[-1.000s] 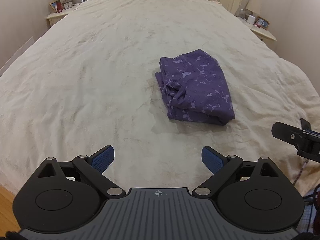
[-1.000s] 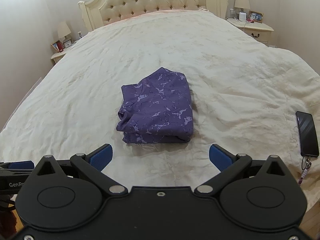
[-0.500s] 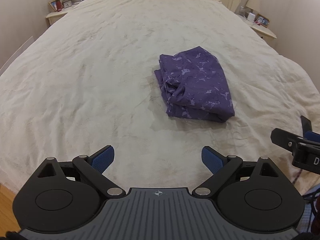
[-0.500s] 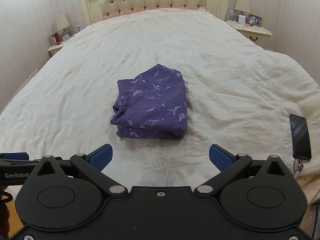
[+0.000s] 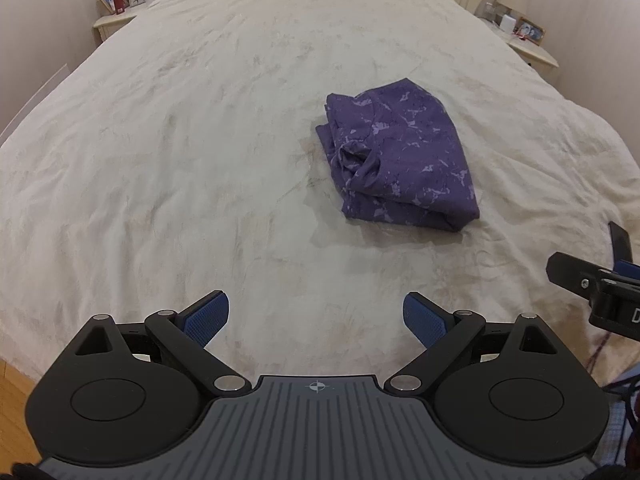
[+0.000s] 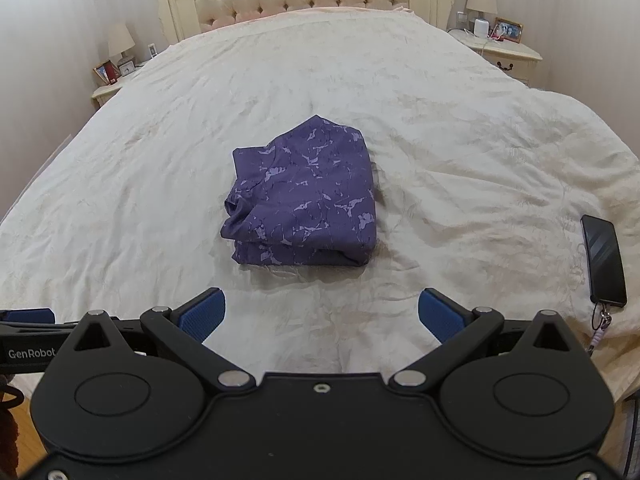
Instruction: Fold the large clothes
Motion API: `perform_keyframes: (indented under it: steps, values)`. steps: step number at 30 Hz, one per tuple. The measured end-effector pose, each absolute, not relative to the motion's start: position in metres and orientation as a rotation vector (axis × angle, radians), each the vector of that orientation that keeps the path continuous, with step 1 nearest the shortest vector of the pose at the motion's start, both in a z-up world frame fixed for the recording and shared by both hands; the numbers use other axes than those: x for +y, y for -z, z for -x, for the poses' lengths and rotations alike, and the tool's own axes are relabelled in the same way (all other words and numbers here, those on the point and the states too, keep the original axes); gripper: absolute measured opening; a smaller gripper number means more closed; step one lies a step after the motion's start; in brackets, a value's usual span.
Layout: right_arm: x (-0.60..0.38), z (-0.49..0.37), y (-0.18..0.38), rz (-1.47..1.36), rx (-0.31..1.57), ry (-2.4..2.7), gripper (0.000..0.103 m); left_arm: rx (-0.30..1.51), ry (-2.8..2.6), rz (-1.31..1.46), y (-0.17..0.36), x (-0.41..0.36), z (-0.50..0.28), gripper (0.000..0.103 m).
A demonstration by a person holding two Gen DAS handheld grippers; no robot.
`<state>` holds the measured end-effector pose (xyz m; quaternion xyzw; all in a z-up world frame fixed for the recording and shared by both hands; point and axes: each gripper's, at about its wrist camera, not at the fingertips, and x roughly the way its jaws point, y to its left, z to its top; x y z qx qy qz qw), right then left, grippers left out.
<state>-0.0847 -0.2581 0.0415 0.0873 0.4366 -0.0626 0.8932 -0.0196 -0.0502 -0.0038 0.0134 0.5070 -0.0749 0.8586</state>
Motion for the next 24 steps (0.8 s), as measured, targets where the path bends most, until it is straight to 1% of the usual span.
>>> perform_keyframes:
  steps: [24]
  values:
    - [-0.263, 0.083, -0.035, -0.209, 0.925, 0.141, 0.102, 1.099, 0.174, -0.041, 0.010, -0.063, 0.019, 0.095]
